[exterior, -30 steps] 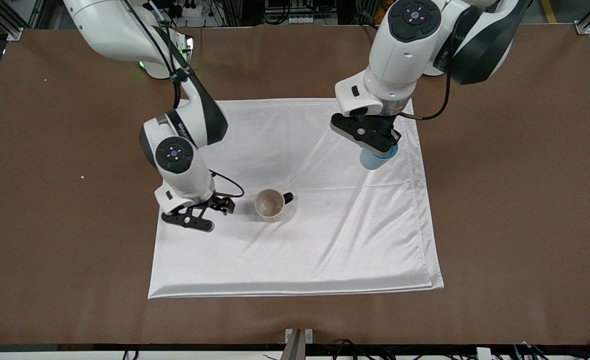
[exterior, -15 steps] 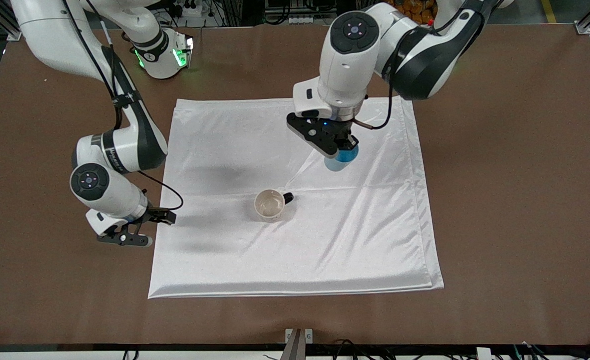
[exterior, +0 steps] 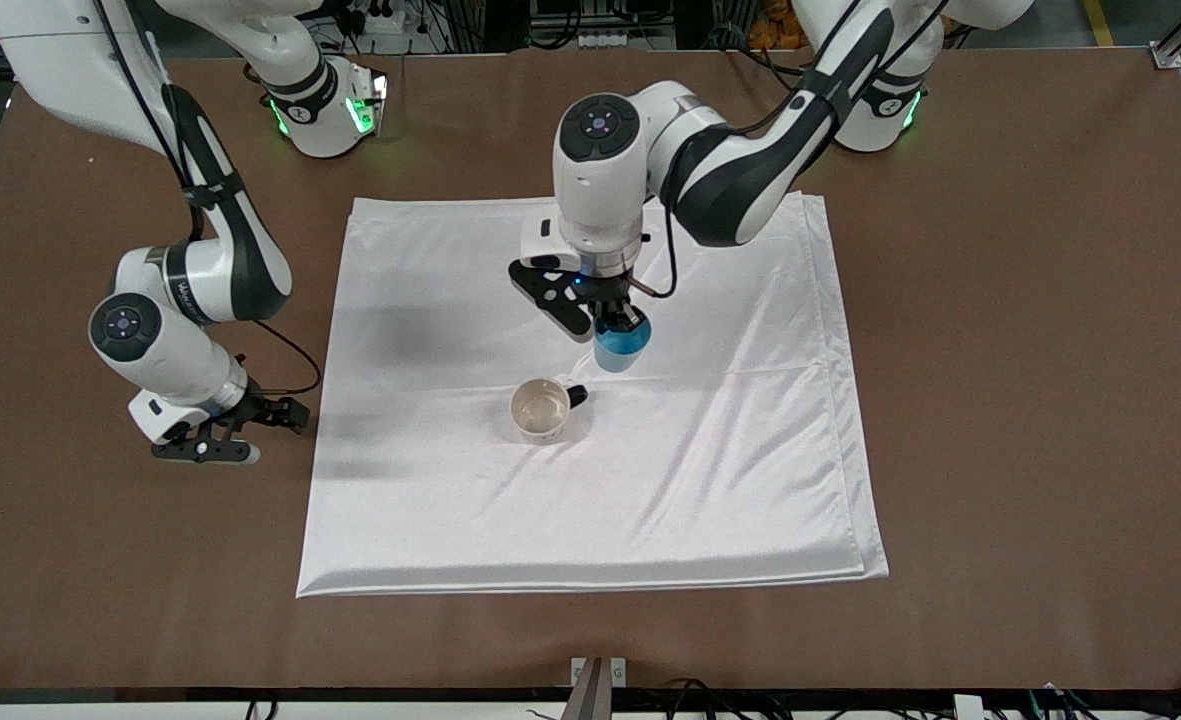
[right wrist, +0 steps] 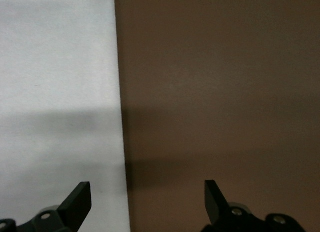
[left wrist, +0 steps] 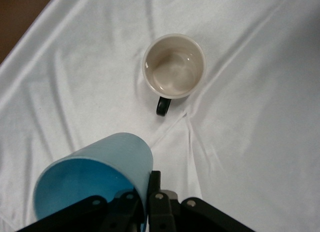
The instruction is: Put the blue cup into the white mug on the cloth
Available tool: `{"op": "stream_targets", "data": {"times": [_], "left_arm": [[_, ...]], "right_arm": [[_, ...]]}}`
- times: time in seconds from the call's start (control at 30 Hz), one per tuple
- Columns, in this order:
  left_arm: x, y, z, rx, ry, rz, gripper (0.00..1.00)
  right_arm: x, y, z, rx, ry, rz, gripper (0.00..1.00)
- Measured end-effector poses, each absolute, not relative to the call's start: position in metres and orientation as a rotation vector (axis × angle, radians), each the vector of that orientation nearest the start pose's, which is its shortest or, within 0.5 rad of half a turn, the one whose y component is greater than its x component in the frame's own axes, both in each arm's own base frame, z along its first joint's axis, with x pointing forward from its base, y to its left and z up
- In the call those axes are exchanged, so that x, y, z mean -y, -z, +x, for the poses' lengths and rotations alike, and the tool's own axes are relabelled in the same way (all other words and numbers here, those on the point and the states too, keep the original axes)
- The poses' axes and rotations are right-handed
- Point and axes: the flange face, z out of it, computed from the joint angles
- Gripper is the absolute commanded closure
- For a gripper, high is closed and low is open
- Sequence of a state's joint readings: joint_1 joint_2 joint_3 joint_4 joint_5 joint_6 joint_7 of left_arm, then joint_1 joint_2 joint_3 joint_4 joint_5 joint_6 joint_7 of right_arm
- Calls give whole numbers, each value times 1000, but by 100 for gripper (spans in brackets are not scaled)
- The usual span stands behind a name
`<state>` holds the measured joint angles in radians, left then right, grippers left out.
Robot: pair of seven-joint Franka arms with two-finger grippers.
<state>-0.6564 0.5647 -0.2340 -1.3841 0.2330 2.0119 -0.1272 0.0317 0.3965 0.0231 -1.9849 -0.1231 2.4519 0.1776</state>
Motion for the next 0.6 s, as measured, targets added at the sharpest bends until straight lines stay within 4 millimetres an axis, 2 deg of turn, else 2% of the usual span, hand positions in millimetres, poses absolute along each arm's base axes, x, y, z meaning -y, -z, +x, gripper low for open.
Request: {"op": "stream_targets", "data": {"times": [0.2,0.4,0.6], "left_arm": [[557,-377,477,-1255,223,-2805,100],[565,-364,484,-1264,281,-2820,100],[570,-352,492,-1276,356,-2843,100]], "right_arm": [[-6,-264,592,-61,142,-3199,0],[-1,-259,575,-73,151,-3196,0],[2,-257,569,-79,141,-3196,0]]}}
